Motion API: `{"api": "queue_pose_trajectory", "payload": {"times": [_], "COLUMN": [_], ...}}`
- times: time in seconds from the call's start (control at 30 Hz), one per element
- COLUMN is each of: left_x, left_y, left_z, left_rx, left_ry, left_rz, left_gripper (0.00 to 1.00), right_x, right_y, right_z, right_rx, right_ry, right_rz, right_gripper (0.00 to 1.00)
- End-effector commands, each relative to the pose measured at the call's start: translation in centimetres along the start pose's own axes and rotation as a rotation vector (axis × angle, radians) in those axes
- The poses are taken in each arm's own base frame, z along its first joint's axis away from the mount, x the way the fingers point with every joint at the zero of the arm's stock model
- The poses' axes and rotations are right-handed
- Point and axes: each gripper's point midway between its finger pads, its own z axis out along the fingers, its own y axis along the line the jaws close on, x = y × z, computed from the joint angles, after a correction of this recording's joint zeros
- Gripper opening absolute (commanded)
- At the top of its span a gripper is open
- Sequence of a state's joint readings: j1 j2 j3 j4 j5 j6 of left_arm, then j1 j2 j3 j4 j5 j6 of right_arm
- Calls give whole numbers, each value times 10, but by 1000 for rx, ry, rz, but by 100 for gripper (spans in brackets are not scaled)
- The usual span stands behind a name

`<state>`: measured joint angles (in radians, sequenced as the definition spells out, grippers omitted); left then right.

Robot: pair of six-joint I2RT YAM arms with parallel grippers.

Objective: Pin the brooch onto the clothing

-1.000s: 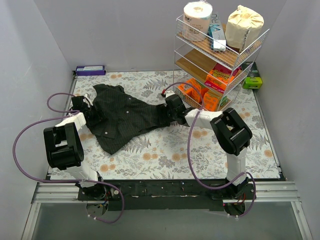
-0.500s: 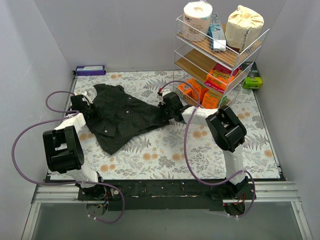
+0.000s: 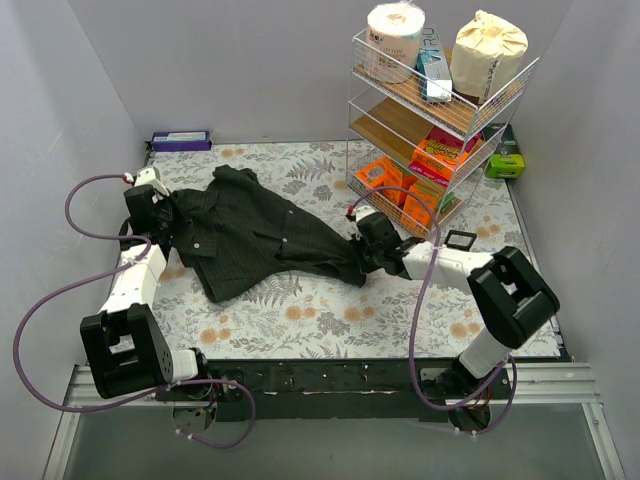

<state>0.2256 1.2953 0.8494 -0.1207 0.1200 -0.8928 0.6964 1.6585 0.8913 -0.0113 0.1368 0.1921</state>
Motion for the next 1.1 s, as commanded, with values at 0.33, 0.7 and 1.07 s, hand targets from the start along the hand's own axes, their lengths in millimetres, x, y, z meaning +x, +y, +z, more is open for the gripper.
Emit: {"api": "queue_pose_trajectory", "payload": {"times": [0.33,0.7,1.07], "left_x": [-27,-127,-323], "left_y": [-1,-35,-132], "left_z": [-24,-99,-248], "left_rx": [30,111,467], "left_ry": [-120,-381,-820], "left_rz": [-50,-171,-211], "left_gripper": [0,0,0], "right_x": [34,7,-158], "right_y": [-43,-30,-9], "right_z": [-85,-141,-263], "right_rx": [177,79,-13], "right_ry": [-26,-198,-665], "right_rz": [68,113,26], "right_gripper": [1,1,1]}}
